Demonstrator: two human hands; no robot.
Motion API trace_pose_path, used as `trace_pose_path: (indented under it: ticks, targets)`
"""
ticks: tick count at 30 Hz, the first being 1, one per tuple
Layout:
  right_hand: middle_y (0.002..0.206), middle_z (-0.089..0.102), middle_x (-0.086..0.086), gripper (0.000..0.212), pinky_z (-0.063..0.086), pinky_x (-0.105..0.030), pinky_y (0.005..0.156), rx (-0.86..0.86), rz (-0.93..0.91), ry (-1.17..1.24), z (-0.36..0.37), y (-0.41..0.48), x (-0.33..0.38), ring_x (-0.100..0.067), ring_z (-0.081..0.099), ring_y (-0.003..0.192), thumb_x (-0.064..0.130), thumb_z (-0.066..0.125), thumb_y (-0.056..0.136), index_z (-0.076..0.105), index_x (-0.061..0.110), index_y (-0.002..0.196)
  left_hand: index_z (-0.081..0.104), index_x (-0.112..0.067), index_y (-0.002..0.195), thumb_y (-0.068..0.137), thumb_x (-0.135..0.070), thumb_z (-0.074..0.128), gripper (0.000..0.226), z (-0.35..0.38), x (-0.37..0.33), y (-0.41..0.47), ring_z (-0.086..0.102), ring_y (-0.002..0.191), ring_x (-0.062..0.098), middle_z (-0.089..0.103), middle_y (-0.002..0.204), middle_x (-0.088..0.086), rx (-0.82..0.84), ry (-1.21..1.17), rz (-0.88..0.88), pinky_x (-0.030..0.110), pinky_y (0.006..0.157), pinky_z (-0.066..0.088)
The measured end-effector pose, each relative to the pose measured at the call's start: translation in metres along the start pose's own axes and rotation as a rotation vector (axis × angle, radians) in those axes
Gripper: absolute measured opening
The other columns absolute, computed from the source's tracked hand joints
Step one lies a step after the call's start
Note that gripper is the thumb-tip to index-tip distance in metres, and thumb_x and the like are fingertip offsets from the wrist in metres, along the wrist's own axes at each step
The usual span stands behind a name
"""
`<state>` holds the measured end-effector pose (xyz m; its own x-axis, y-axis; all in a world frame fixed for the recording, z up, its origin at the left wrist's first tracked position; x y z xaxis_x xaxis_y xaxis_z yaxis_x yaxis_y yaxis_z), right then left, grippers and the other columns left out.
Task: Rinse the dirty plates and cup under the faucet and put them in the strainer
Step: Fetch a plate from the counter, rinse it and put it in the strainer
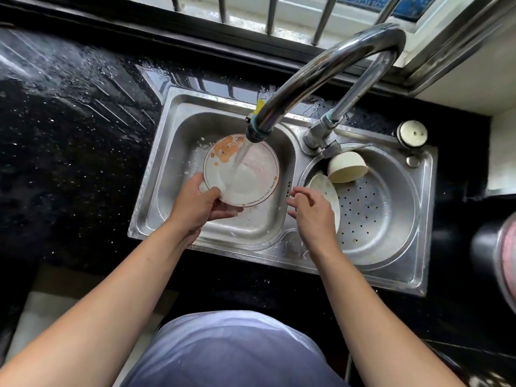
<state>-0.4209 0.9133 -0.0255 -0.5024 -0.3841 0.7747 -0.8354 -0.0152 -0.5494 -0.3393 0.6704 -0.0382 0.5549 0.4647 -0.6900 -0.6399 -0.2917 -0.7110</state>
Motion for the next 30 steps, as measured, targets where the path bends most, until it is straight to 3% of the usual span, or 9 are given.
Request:
trace_pose_path:
  ticks: [6,8,14,17,20,22,25,30]
  targets:
    - [0.106,0.075,0.002,0.030,0.063,-0.039,0.088,0.092,0.068,0.081,0.028,-0.006,0.007,-0.013,0.075,0.095,0.029,0.048,0.087,0.070,0.026,0.107,0.049,-0.012,0.132,0.092,0.011,0.043,0.046,0.001,0.004,-0.002,0.080,0.077,0.049,0.070,0.112,0.038,0.010,-0.002,-0.002,0.037,0.061,0.068]
    - [0.106,0.076,0.001,0.035,0.063,-0.038,0.087,0.096,0.075,0.087,0.031,-0.008,0.007,-0.012,0.076,0.094,0.030,0.048,0.087,0.070,0.023,0.112,0.049,-0.011,0.132,0.092,0.011,0.044,0.046,0.000,0.005,-0.002,0.080,0.078,0.049,0.070,0.111,0.038,0.006,-0.002,-0.005,0.037,0.061,0.068]
    - [0.103,0.077,0.003,0.026,0.063,-0.038,0.087,0.127,0.069,0.084,0.037,-0.015,0.007,-0.010,0.076,0.092,0.026,0.048,0.089,0.070,0.032,0.104,0.046,-0.008,0.137,0.094,0.012,0.044,0.048,-0.001,0.010,-0.003,0.080,0.075,0.047,0.072,0.103,0.040,-0.004,-0.013,-0.021,0.034,0.057,0.067]
    - [0.108,0.076,0.000,0.036,0.062,-0.044,0.090,0.129,0.084,0.056,0.036,-0.017,0.006,-0.014,0.075,0.096,0.023,0.048,0.091,0.070,0.020,0.119,0.046,-0.009,0.138,0.093,0.012,0.044,0.049,-0.002,0.013,-0.002,0.080,0.076,0.047,0.077,0.093,0.038,-0.009,-0.025,-0.039,0.034,0.058,0.067]
    - [0.121,0.072,0.000,0.045,0.054,-0.044,0.102,0.088,-0.006,-0.169,0.031,-0.020,0.014,-0.018,0.068,0.111,0.026,0.046,0.091,0.067,0.017,0.130,0.044,-0.012,0.138,0.094,0.011,0.044,0.049,-0.002,0.016,-0.001,0.081,0.078,0.047,0.077,0.089,0.037,-0.003,-0.044,-0.050,0.034,0.059,0.067]
    - [0.134,0.065,-0.003,0.051,0.044,-0.036,0.110,0.032,-0.174,-0.391,0.029,-0.024,0.028,-0.020,0.059,0.124,0.025,0.043,0.090,0.061,0.015,0.137,0.044,-0.011,0.138,0.095,0.011,0.044,0.048,-0.003,0.017,0.000,0.081,0.078,0.047,0.075,0.096,0.041,-0.016,-0.040,-0.050,0.034,0.058,0.067]
    - [0.146,0.055,-0.010,0.047,0.034,-0.030,0.113,0.044,-0.424,-0.509,0.044,-0.031,0.052,-0.023,0.049,0.135,0.013,0.049,0.094,0.055,0.007,0.141,0.047,-0.007,0.137,0.095,0.010,0.044,0.045,-0.004,0.020,0.001,0.081,0.076,0.046,0.075,0.095,0.041,-0.029,-0.032,-0.057,0.033,0.056,0.066]
    - [0.152,0.047,-0.012,0.053,0.039,-0.037,0.108,0.265,-0.388,-0.669,0.088,-0.009,0.057,-0.030,0.045,0.137,0.017,0.050,0.093,0.048,0.008,0.145,0.048,-0.007,0.133,0.094,0.007,0.047,0.042,-0.007,0.029,0.006,0.080,0.077,0.048,0.077,0.090,0.037,-0.070,0.010,-0.071,0.035,0.058,0.067]
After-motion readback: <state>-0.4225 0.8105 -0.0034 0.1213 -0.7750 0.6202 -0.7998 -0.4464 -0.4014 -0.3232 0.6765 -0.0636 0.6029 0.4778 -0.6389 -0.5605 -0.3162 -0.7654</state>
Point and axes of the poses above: each hand's wrist, its own y-axis towards the middle knuckle, its own z-axis out of the palm, x = y × z, the point moved 7 cm from there along y, towards the middle knuckle
